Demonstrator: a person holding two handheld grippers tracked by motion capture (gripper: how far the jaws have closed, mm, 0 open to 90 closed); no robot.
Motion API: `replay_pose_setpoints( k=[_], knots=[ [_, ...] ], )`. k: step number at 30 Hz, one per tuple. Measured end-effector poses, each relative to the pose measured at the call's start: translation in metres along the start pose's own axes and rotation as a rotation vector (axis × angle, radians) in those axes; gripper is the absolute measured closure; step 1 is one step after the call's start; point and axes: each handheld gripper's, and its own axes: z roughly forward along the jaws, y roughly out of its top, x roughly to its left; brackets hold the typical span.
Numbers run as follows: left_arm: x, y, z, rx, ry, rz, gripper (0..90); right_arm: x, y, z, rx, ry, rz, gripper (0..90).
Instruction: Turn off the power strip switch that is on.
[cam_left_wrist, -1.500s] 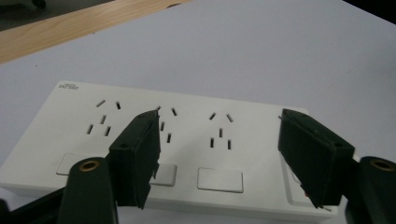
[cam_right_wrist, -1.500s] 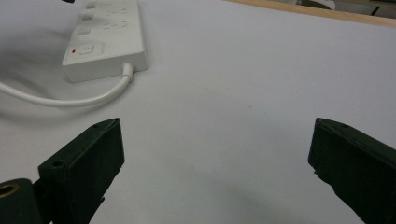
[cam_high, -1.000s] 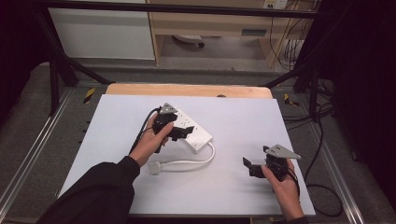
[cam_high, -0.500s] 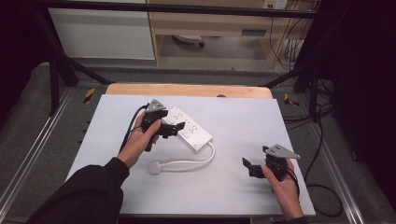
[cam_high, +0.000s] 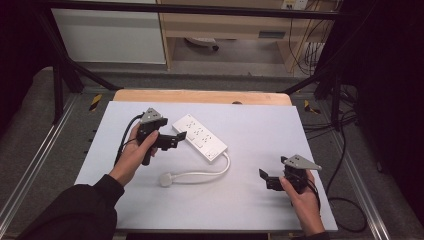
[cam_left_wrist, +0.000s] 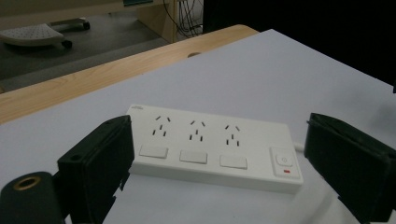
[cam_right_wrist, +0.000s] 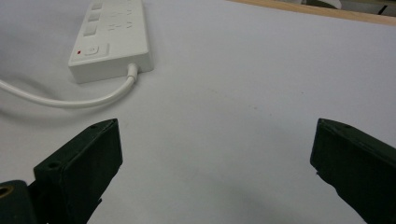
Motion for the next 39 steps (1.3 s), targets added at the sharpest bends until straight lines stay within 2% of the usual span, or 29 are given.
replay_pose_setpoints(
  k=[12,19,22,31,39],
  knots=[
    [0.008,-0.009,-0.040,-0.035,0.026,-0.013,7.3,0.000,0.000,0.001,0.007,-0.006,-0.005,2.7],
    [0.011,-0.015,-0.057,-0.043,0.058,-0.011,7.4,0.000,-0.001,0.001,0.013,-0.011,-0.006,2.8],
    [0.013,-0.019,-0.062,-0.053,0.068,-0.025,7.5,0.000,-0.001,0.001,0.014,-0.013,-0.005,2.8],
    [0.022,-0.035,-0.084,-0.091,0.091,-0.062,7.6,0.000,-0.001,0.000,0.010,-0.012,-0.007,2.8],
    [0.029,-0.052,-0.107,-0.114,0.118,-0.071,7.6,0.000,-0.001,0.001,0.011,-0.013,-0.009,2.8]
  ],
)
